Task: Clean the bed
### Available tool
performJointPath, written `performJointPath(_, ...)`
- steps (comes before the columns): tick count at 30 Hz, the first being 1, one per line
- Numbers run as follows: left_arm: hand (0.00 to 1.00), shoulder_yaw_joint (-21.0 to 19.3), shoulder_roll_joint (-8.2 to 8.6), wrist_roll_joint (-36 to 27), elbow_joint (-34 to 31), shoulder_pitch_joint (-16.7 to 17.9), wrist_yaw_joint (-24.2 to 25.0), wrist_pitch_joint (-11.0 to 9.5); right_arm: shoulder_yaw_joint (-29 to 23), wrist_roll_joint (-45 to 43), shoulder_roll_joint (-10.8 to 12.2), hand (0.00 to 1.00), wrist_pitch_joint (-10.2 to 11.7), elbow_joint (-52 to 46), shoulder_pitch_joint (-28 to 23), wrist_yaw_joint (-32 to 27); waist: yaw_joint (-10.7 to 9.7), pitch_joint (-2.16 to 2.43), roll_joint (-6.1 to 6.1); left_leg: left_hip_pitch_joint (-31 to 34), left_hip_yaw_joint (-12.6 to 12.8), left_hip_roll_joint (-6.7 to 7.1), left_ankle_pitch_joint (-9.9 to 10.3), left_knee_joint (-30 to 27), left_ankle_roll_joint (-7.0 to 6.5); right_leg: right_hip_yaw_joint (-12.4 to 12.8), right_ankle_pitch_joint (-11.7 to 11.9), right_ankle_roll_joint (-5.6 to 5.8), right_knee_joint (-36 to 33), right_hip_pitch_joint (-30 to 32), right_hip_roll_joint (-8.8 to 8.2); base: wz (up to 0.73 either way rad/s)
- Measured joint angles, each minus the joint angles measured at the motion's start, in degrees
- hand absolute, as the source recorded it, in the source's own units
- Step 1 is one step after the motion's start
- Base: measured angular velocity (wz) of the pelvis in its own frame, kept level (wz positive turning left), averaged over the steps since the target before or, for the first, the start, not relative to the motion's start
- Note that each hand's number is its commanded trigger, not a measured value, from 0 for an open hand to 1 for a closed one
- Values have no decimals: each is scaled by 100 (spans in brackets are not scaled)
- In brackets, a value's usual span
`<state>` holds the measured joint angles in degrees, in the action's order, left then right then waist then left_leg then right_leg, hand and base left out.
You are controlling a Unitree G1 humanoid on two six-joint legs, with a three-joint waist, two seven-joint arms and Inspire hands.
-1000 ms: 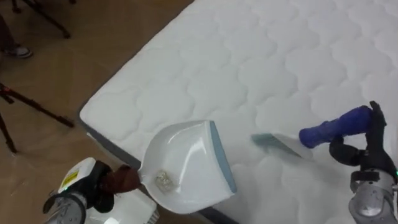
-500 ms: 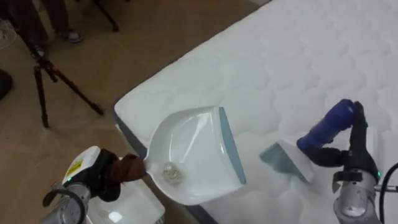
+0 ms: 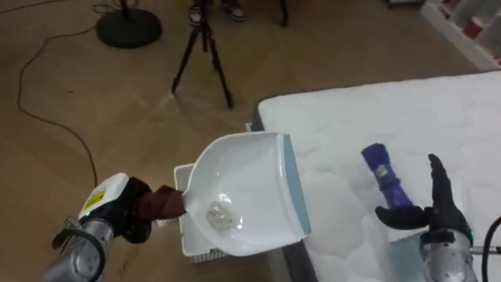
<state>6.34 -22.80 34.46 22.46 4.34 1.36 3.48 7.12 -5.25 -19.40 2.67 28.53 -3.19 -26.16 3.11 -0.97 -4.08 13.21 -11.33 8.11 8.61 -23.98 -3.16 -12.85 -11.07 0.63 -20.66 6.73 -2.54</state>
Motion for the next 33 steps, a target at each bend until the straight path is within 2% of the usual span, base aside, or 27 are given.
performJointPath(2, 100, -11, -24, 2, -2, 0, 62, 0, 0, -141, 1, 0, 97, 3, 1, 14, 43, -2, 14, -24, -46, 85, -1, -5, 1, -16, 114, 20, 3, 7, -48, 61)
performJointPath(3, 100, -18, -20, 5, -1, 1, 76, 0, 5, -215, -1, 0, 154, 7, 0, 29, 58, 3, 47, -8, -111, 158, 9, -44, -14, -79, 168, -65, 2, -22, -69, 44)
performJointPath(4, 100, -19, -3, 8, -4, 0, 80, -1, 4, -211, -5, 0, 184, 23, 5, 32, 49, 20, 78, 25, -164, 163, 23, -90, -36, -176, 173, -67, 18, -64, -95, 47)
performJointPath(6, 100, -19, -4, 4, -6, 0, 131, -3, 72, -147, 2, 0, 299, 181, 15, 90, 41, 3, 243, 36, -302, 202, 48, -128, -72, -505, 106, -99, 66, -170, -140, 39)
performJointPath(7, 100, -19, -3, 4, -5, 0, 146, -2, 77, -143, 8, 0, 299, 233, 12, 103, 37, 9, 262, 31, -306, 207, 48, -114, -72, -558, 76, -103, 75, -194, -163, 35)
performJointPath(8, 100, -20, -1, 2, -6, -3, 157, -3, 77, -129, 13, 0, 288, 320, 8, 114, 11, 10, 288, 34, -197, 185, 46, -96, -72, -700, 22, -111, 94, -243, -202, 54)
performJointPath(9, 100, -21, -1, 5, -5, -10, 158, -3, 76, -131, 27, 0, 287, 405, 9, 113, -94, 6, 297, 72, 371, -10, 34, -79, -90, -956, -66, -105, 104, -359, -262, 70)
performJointPath(10, 100, -20, -2, 8, -4, -10, 158, -3, 74, -131, 40, 0, 284, 441, 2, 112, -156, 4, 301, 88, 798, -141, 30, -61, -113, -1086, -128, -98, 104, -419, -283, 90)
performJointPath(11, 100, -18, 9, -1, -9, -22, 159, -16, 62, -131, 47, 0, 273, 449, -14, 113, -229, 5, 289, 93, 1413, -348, 107, -62, -236, -1195, -263, -80, 10, -438, -316, 57)
performJointPath(12, 100, -18, 31, -2, -13, -23, 160, -15, 62, -130, 48, 0, 276, 443, 8, 138, -185, 23, 292, 95, 1518, -382, 152, -86, -328, -1201, -342, -88, -75, -397, -326, 29)
performJointPath(16, 100, -20, 41, 4, -188, -24, 152, -11, 37, -157, 47, 0, 271, 445, 63, 259, -119, 39, 329, 106, 1423, -311, 184, -110, -504, -1223, -459, -37, -218, -366, -351, 15)
performJointPath(17, 100, -19, 34, 2, -225, -28, 141, -17, 50, -155, 45, 0, 268, 438, 94, 305, -99, 42, 341, 91, 1401, -271, 209, -111, -543, -1234, -511, -32, -339, -350, -408, 8)
performJointPath(19, 100, -18, 39, -6, -223, -39, 140, -43, 75, -128, 44, 0, 259, 445, 157, 341, -39, 38, 357, 39, 1410, -221, 257, -125, -613, -1124, -608, 1, -751, -232, -544, 5)
performJointPath(22, 100, -29, 39, -6, -220, -65, 133, -174, 70, -138, 44, 0, 207, 509, 177, 344, 12, 32, 377, -15, 1377, -208, 405, -259, -647, -923, -578, 48, -1701, 109, -725, 7)
performJointPath(24, 100, -22, 40, -16, -218, -77, 153, -193, 72, -145, 52, 0, 166, 533, 175, 347, -39, -2, 431, -54, 1226, -166, 512, -382, -678, -532, -532, 164, -2225, 462, -732, 27)
performJointPath(25, 100, -16, 40, -16, -218, -87, 153, -193, 74, -128, 53, 0, 162, 553, 177, 346, -51, -5, 436, -55, 1215, -162, 518, -382, -684, -443, -548, 177, -2206, 542, -730, 26)
performJointPath(27, 100, 8, 40, -10, -214, -155, 159, -197, 73, -130, 78, 0, 161, 612, 179, 343, -139, -55, 510, -64, 1046, -115, 505, -376, -682, -208, -576, 190, -1821, 759, -669, 36)
performJointPath(28, 100, 7, 32, -12, -213, -164, 159, -202, 74, -133, 94, 0, 162, 641, 179, 342, -163, -54, 507, -63, 1013, -97, 504, -373, -679, -135, -558, 212, -1606, 776, -644, 40)
performJointPath(29, 100, 6, 15, -13, -215, -182, 161, -214, 74, -127, 107, 0, 162, 684, 177, 340, -198, -45, 486, -54, 942, -46, 506, -370, -678, -105, -447, 206, -1172, 781, -616, 35)
performJointPath(30, 100, -1, -12, -12, -216, -193, 161, -218, 73, -123, 107, 0, 164, 690, 180, 313, -252, -31, 460, -20, 885, 6, 515, -368, -666, -42, -136, 165, -844, 769, -592, 33)
performJointPath(31, 100, -1, -25, -12, -214, -199, 161, -218, 69, -125, 103, 0, 170, 690, 189, 298, -271, -32, 462, -4, 850, 19, 523, -370, -655, 6, 25, 159, -783, 785, -567, 33)
performJointPath(33, 100, -1, -106, -5, -209, -244, 168, -237, 63, -99, 102, 0, 171, 679, 207, 257, -288, -24, 490, 46, 775, -26, 539, -332, -622, -3, 40, 148, -676, 735, -492, 19)
